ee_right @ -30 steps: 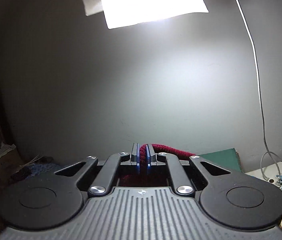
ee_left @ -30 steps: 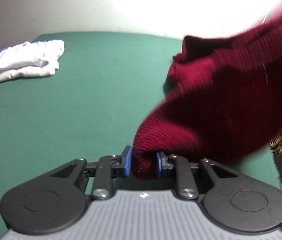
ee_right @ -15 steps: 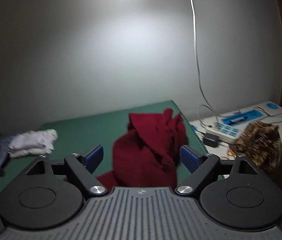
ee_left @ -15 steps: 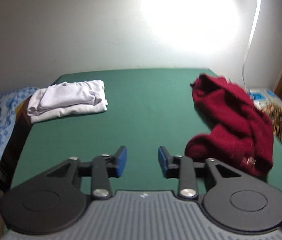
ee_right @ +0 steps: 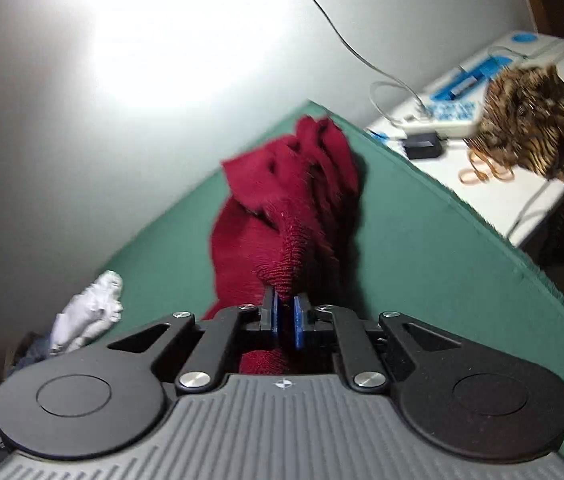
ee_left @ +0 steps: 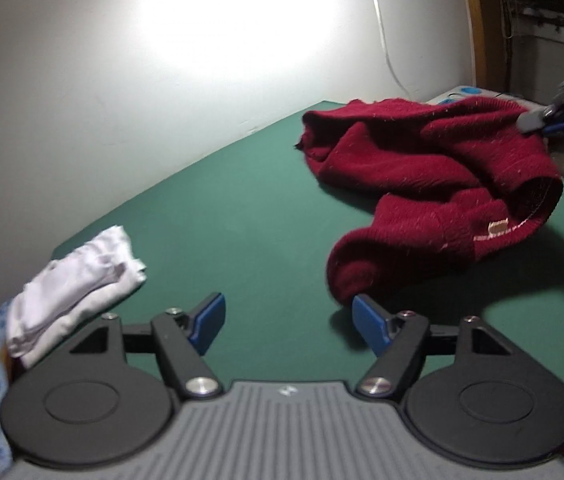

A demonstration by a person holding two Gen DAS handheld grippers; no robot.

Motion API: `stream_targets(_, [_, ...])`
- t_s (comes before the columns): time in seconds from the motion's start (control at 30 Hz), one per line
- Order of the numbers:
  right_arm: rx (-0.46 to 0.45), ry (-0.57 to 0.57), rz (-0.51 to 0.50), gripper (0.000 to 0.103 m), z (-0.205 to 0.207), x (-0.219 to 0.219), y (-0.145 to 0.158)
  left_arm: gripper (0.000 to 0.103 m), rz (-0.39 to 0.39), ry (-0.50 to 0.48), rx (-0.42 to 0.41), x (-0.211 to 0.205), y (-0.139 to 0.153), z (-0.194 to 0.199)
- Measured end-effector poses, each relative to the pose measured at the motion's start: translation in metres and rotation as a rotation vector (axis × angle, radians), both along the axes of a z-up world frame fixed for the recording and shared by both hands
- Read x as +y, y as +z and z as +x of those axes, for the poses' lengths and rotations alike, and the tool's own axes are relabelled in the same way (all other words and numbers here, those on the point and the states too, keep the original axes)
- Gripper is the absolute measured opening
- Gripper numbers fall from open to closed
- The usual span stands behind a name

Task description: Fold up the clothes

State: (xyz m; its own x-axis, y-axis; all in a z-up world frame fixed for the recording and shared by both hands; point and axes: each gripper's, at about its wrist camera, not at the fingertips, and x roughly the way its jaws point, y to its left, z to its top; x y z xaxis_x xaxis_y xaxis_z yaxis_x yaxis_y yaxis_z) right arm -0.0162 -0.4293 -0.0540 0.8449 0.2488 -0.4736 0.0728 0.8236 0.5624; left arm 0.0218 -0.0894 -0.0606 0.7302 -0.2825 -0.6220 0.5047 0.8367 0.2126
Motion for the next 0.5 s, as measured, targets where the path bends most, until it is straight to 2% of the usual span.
stream_targets(0.03, [-0.034, 0.013, -0.005, 0.008, -0.007, -0.002, 0.009, 0.076, -0.042, -0.033, 0.029, -0.002, 0.001, 0.009])
stream_targets(0.1, [-0.059, 0.022, -0.022, 0.008, -0.021, -0.011, 0.02, 0.085, -0.1, -0.09, 0.055, -0.01, 0.0, 0.023])
stream_targets(0.13, [-0.047, 0.014, -0.031, 0.008, -0.027, -0.015, 0.019, 0.091, -0.12, -0.116, 0.057, -0.015, -0.002, 0.029])
stream_targets(0.2, [-0.01, -0.01, -0.056, 0.008, -0.036, -0.025, 0.014, 0.091, -0.124, -0.156, 0.079, -0.026, -0.011, 0.038])
stream_targets(0.23, [0.016, -0.023, -0.055, 0.008, -0.041, -0.03, 0.008, 0.088, -0.113, -0.172, 0.097, -0.033, -0.017, 0.043])
stream_targets(0.3, [0.076, -0.037, -0.028, 0.008, -0.047, -0.041, -0.01, 0.069, -0.093, -0.169, 0.12, -0.044, -0.026, 0.048])
stream_targets(0.33, [0.094, -0.04, -0.04, 0.009, -0.047, -0.043, -0.015, 0.052, -0.084, -0.154, 0.126, -0.048, -0.029, 0.048])
stream_targets(0.37, [0.106, -0.045, -0.071, 0.013, -0.048, -0.043, -0.017, 0.045, -0.076, -0.14, 0.133, -0.052, -0.033, 0.049])
stream_targets(0.43, [0.129, -0.056, -0.134, 0.021, -0.048, -0.043, -0.023, 0.042, -0.058, -0.111, 0.146, -0.061, -0.04, 0.05])
stream_targets(0.5, [0.127, -0.066, -0.225, 0.058, -0.044, -0.04, -0.019, 0.032, -0.04, -0.081, 0.159, -0.069, -0.046, 0.051])
